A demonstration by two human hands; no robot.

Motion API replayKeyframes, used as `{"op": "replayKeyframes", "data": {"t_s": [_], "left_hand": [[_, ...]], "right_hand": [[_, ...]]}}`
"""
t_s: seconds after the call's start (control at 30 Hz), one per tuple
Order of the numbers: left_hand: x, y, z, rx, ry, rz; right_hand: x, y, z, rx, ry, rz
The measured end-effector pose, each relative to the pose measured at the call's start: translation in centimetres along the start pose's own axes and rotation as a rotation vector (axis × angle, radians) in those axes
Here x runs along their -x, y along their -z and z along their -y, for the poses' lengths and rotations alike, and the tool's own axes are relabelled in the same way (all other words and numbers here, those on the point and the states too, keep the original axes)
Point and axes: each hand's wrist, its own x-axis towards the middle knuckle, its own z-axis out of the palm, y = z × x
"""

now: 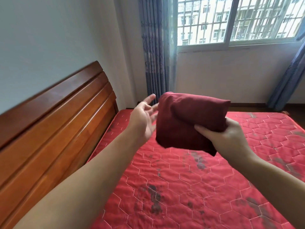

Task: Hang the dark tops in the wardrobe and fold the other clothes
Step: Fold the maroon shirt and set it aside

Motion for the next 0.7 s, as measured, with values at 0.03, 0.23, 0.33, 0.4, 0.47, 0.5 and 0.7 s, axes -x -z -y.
{"op": "replayKeyframes", "data": {"t_s": [0.03,0.23,0.33,0.4,0.47,0.5,0.7], "left_hand": [[0.3,-0.1,-0.3,-0.051,-0.057,-0.002],[2.2,-2.6,2.5,-0.429,-0.234,0.089],[1.4,-2.5,3.3,-0.314,-0.152,0.053],[1.1,-2.1,3.5,-0.223,-0.084,0.094],[1.1,-1.9,3.8,-0.153,-0.018,0.132],[1.2,-2.1,3.9,-0.131,-0.004,0.119],[1.0,-3.7,4.3,-0.221,-0.226,-0.133]], "right_hand": [[-0.6,0.3,-0.3,0.108,0.017,-0.063],[-1.6,-1.1,-0.6,-0.091,-0.093,0.008],[-1.1,-1.6,0.1,-0.368,-0.247,0.180],[-1.1,-1.4,0.2,-0.476,-0.334,0.237],[-1.2,-1.1,0.3,-0.543,-0.389,0.283],[-1.2,-1.0,0.3,-0.554,-0.409,0.297],[-2.0,0.3,0.8,-0.379,-0.558,0.262]]}}
